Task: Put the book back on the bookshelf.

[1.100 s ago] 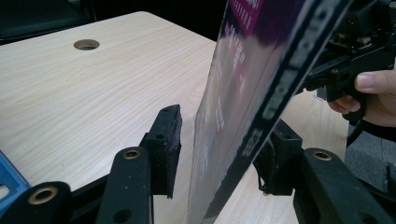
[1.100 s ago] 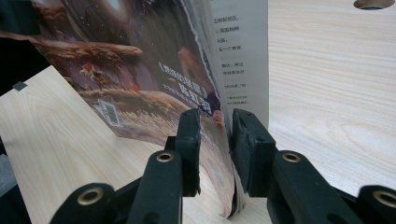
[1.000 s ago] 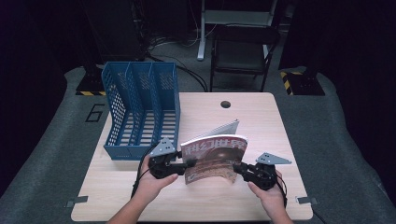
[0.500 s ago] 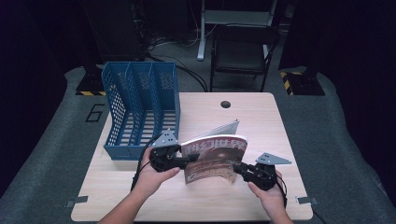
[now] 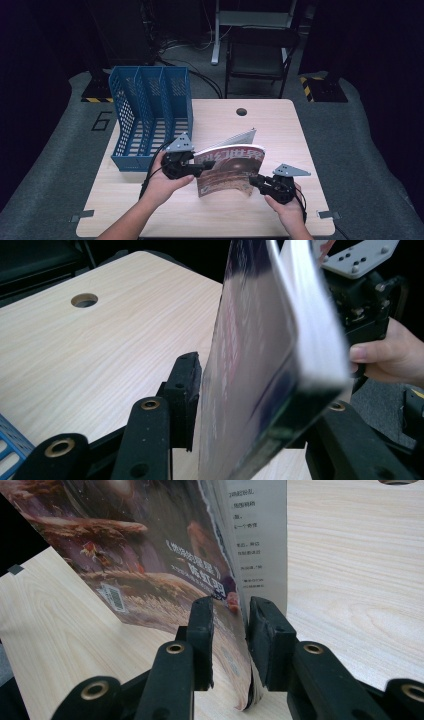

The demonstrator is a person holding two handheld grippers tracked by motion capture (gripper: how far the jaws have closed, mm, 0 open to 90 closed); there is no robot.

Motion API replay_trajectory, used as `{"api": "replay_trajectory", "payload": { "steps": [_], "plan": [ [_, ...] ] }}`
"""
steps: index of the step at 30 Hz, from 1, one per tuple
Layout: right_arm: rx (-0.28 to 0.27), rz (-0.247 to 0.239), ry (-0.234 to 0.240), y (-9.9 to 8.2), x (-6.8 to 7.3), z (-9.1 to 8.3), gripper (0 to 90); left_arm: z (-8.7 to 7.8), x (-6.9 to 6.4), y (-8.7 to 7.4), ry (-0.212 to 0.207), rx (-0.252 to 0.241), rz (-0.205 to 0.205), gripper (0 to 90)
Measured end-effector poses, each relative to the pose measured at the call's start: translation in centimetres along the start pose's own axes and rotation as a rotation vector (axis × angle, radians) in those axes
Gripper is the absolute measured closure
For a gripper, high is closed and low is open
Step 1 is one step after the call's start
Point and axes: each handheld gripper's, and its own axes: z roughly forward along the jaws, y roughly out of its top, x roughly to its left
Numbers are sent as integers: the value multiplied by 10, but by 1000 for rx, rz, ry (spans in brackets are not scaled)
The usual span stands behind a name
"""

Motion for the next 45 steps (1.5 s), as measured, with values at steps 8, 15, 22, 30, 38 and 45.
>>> {"api": "replay_trajectory", "payload": {
  "steps": [8, 15, 22, 30, 38, 45],
  "plan": [
    [-4, -7, -3, 0, 0, 0, 720, 0, -2, 9, -8, 38, 15, 664],
    [-5, -9, -20, 1, 1, 1, 747, -1, -6, 12, -5, 44, 30, 793],
    [-24, -14, -53, 5, 4, 6, 804, -3, -8, 13, 3, 54, 34, 818],
    [-23, -18, -64, 8, 3, 12, 804, -5, -14, 19, -6, 110, 45, 811],
    [-21, -22, -56, 8, 2, 12, 803, -5, -16, 36, -15, 196, 80, 783],
    [-19, -14, -48, 8, 1, 11, 801, 3, -16, 50, -14, 243, 82, 725]
  ]
}}
